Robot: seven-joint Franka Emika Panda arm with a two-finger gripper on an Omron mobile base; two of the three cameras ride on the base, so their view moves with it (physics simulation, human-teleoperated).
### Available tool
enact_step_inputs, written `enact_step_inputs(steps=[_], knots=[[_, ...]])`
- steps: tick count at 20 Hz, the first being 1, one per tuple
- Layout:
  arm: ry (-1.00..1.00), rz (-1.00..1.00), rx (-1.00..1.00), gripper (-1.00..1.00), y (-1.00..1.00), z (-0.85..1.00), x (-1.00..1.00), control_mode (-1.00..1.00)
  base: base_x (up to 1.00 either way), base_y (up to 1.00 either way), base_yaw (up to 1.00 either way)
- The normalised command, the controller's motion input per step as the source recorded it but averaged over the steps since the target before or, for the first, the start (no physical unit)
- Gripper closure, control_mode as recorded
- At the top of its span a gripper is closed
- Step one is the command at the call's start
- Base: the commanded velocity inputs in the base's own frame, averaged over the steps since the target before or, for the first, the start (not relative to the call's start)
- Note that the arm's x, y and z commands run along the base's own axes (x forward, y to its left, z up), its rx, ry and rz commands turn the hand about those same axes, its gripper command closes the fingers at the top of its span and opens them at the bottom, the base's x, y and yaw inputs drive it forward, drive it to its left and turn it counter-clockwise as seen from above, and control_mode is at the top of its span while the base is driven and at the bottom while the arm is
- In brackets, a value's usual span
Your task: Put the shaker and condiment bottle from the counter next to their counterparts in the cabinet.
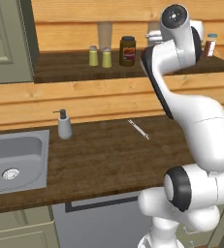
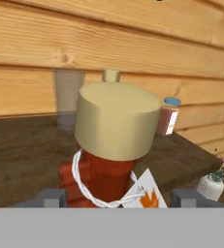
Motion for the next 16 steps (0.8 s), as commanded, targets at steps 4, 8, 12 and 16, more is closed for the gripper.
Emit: enact_step_inputs(steps=[4,8,12,16], knots=[[0.03,-0.01,0.0,1.0,0.0,0.0,0.4,-1.0,0.0,0.0,0.0],[0.01,0.0,0.0,1.0,0.0,0.05,0.26,-1.0,0.0,0.0,0.0],[0.0,0.0,0.0,1.0,0.0,0.04,0.14,-1.0,0.0,0.0,0.0],[0.0,0.0,0.0,1.0,0.0,0.08,0.02,-1.0,0.0,0.0,0.0]])
